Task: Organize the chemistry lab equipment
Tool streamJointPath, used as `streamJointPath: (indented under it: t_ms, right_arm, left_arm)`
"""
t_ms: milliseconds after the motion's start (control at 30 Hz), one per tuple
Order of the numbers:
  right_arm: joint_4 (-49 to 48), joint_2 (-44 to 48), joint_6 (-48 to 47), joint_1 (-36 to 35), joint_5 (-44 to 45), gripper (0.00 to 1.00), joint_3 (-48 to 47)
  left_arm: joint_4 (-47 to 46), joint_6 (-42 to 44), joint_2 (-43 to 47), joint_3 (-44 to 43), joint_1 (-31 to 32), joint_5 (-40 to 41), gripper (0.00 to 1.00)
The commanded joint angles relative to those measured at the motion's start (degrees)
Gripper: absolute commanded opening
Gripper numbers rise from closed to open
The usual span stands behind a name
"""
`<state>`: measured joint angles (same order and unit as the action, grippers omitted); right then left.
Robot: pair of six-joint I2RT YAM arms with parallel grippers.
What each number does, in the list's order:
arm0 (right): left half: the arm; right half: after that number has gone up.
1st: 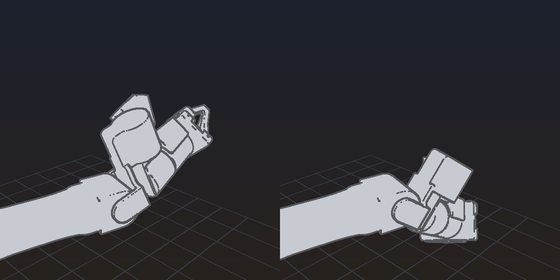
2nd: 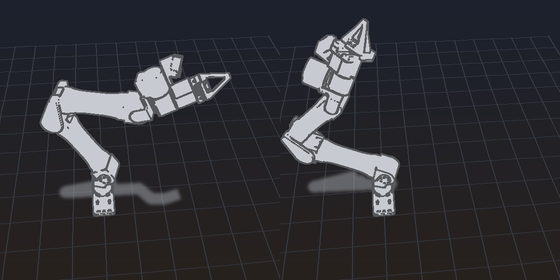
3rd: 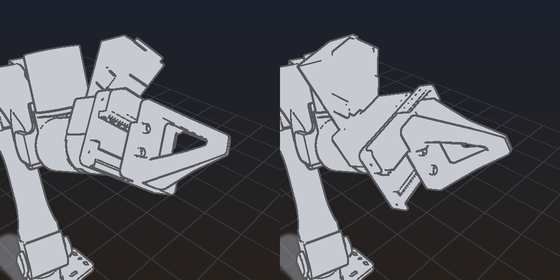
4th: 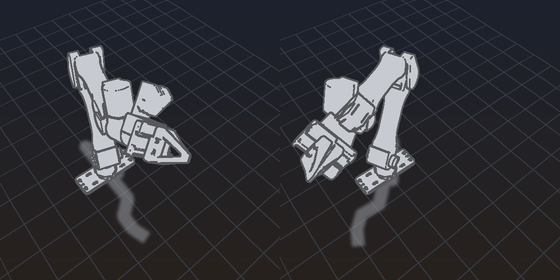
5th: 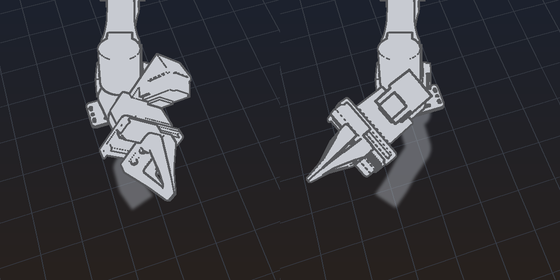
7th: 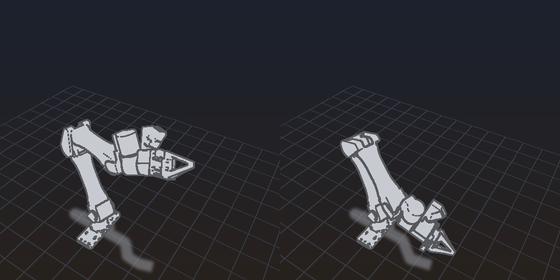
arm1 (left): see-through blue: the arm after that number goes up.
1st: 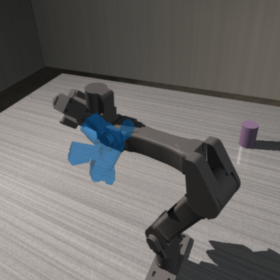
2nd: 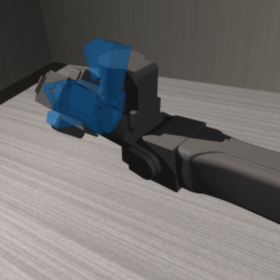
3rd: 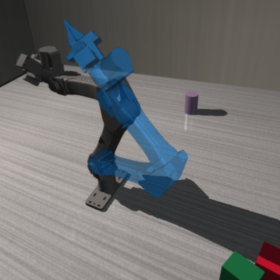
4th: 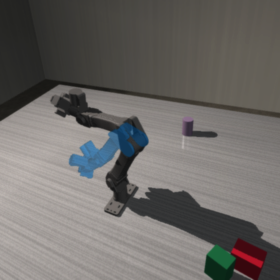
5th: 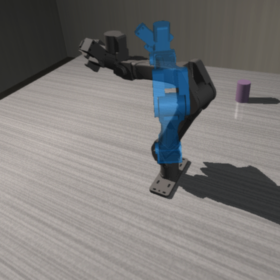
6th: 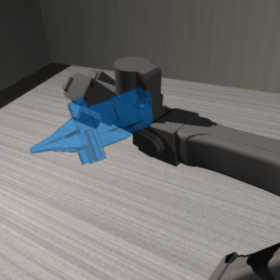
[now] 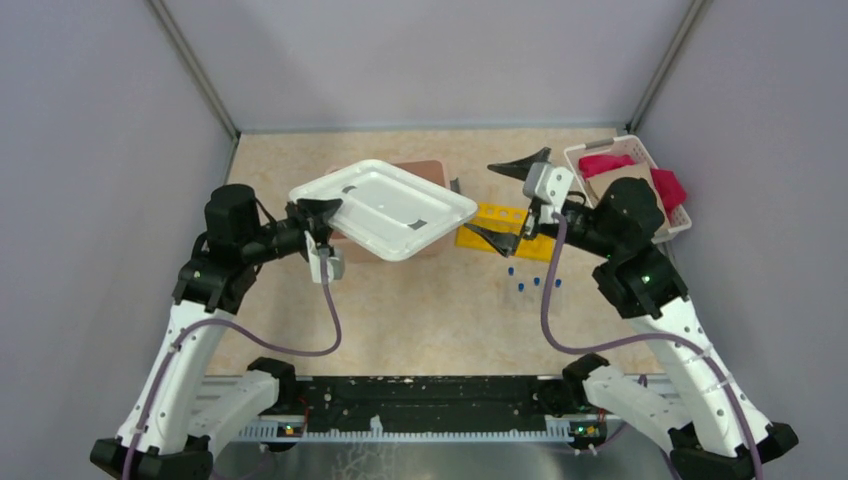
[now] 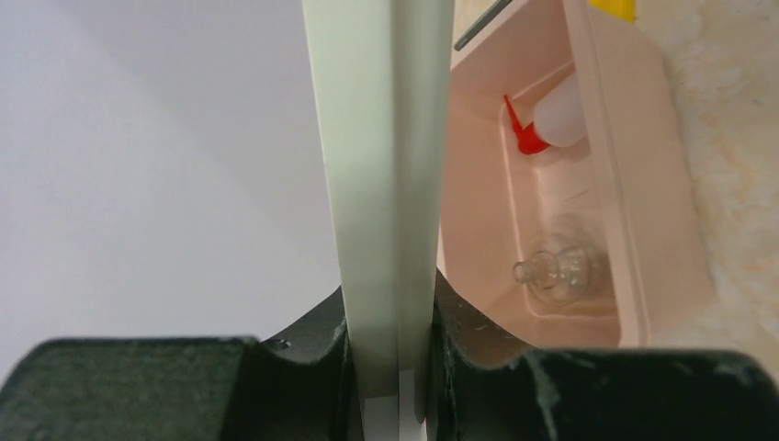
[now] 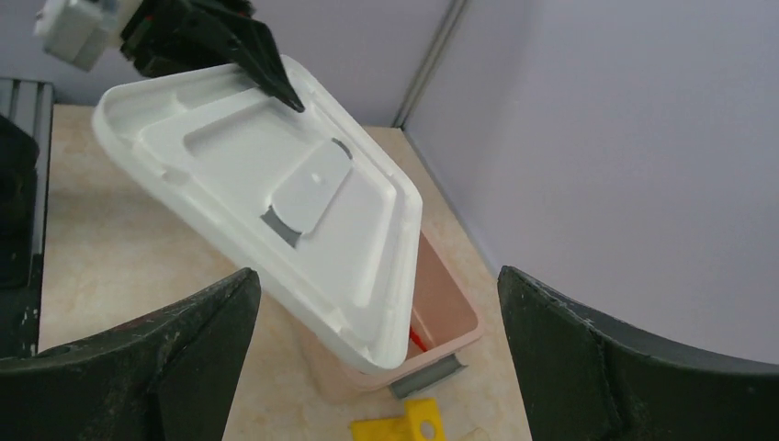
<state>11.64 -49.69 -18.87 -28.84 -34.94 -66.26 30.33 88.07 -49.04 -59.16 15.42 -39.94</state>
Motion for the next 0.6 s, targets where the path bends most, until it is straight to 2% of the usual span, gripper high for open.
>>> streamJointPath:
  t_ms: [0, 100, 300, 433, 567]
  right_arm:
    - [6.3, 1.4, -12.6, -0.4, -11.4, 0.98, -2.3]
    - [12.0, 0.6, -15.5, -0.5, -15.4, 0.97, -4.8]
    - [13.9, -0.8, -18.0, -5.2, -19.2, 0.93, -4.6]
    - [15.6, -4.6, -20.0, -11.6, -14.1, 0.9, -5.5]
    - [9.8, -8.2, -18.0, -13.9, -6.0, 0.86, -4.4]
  left_arm:
    - [8.0, -5.8, -0.5, -2.9, 0.5, -1.5, 0.0]
    - [9.2, -4.8, -0.6, -3.2, 0.5, -1.3, 0.0]
    - [13.7, -4.1, -3.5, -6.9, 0.5, -1.1, 0.0]
    - [16.7, -4.2, -5.8, -10.0, 0.6, -2.1, 0.0]
    - [17.6, -3.0, -5.9, -10.8, 0.8, -2.5, 0.0]
